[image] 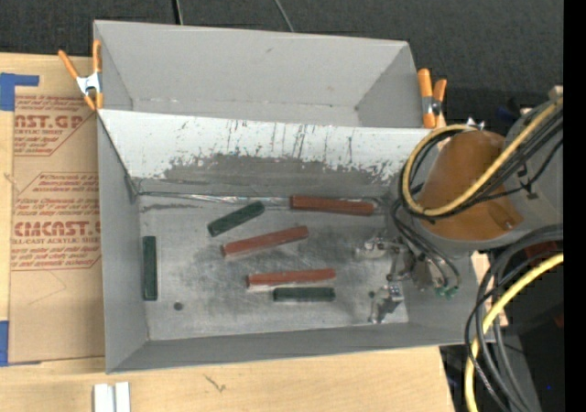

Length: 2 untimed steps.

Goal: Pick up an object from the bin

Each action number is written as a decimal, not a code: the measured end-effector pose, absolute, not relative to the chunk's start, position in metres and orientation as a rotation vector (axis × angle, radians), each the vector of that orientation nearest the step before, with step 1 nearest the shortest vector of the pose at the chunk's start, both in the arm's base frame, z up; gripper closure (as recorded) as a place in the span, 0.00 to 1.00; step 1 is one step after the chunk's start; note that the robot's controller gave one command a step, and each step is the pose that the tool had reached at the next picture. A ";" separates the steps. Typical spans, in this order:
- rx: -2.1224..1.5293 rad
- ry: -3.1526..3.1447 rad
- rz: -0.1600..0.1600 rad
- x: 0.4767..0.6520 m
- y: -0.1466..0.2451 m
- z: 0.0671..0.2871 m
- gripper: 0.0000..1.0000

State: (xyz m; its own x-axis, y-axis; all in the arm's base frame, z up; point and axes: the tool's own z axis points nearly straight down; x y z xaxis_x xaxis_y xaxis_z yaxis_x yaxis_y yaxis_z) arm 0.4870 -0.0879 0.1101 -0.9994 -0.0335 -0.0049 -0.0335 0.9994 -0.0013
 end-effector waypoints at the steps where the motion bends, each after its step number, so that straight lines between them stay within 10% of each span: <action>1: -0.174 3.140 0.001 0.491 -0.065 0.123 0.00; 2: -0.024 3.141 0.001 0.488 -0.002 0.106 0.00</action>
Offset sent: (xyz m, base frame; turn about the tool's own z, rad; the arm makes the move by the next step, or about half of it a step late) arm 0.0003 0.0855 -0.0046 0.0171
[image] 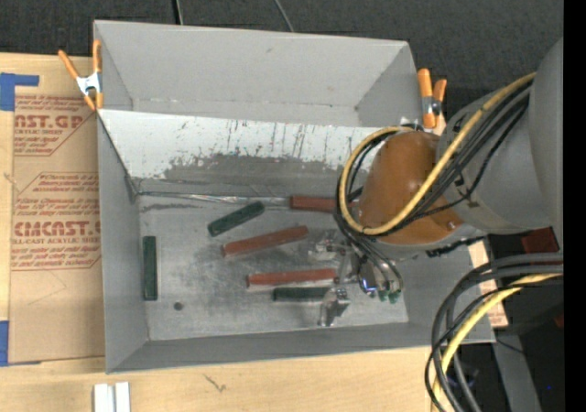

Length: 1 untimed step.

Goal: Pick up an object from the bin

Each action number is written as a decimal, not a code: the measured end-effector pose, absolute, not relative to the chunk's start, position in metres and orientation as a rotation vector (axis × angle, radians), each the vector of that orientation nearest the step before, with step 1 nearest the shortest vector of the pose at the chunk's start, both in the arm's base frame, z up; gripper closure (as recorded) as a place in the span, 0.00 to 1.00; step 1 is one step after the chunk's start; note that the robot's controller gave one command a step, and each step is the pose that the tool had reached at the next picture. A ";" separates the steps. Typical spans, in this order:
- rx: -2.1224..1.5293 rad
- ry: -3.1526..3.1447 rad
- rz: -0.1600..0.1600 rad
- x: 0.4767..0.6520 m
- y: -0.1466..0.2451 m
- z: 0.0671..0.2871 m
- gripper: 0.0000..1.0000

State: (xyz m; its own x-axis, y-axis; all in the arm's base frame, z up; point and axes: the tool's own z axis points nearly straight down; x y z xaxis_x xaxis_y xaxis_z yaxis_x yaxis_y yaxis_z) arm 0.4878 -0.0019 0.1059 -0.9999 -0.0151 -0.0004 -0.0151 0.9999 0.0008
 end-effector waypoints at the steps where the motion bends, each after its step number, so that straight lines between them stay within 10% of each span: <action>1: -0.146 3.123 -0.001 0.487 0.007 0.074 0.00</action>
Offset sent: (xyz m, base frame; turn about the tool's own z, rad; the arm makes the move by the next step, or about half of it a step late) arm -0.0064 0.0262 -0.0359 0.0133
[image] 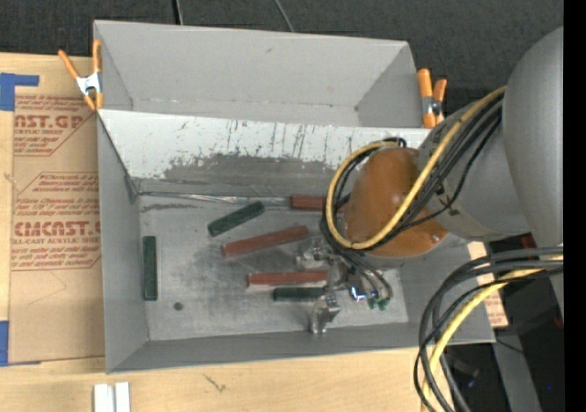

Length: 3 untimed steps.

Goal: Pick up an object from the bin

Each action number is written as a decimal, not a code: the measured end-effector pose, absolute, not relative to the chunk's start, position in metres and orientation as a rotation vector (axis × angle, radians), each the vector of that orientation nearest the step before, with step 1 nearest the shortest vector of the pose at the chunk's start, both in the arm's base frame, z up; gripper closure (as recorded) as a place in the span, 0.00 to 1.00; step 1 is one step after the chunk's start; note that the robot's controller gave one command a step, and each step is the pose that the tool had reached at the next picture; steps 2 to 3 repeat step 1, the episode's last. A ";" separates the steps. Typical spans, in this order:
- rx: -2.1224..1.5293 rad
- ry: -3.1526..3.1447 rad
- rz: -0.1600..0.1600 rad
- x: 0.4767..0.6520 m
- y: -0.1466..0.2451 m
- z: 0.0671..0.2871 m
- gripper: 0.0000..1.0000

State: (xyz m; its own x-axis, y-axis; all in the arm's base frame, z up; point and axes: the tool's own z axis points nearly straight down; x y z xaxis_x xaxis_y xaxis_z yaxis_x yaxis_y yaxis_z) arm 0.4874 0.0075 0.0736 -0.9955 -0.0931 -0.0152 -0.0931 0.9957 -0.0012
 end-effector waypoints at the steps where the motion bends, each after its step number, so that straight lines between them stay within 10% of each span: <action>1: -0.001 3.130 -0.004 0.486 0.023 0.075 1.00; 3: -0.001 3.130 -0.004 0.486 0.023 0.075 1.00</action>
Offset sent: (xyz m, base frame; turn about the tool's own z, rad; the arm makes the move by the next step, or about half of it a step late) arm 0.0000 0.0000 0.0000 0.0000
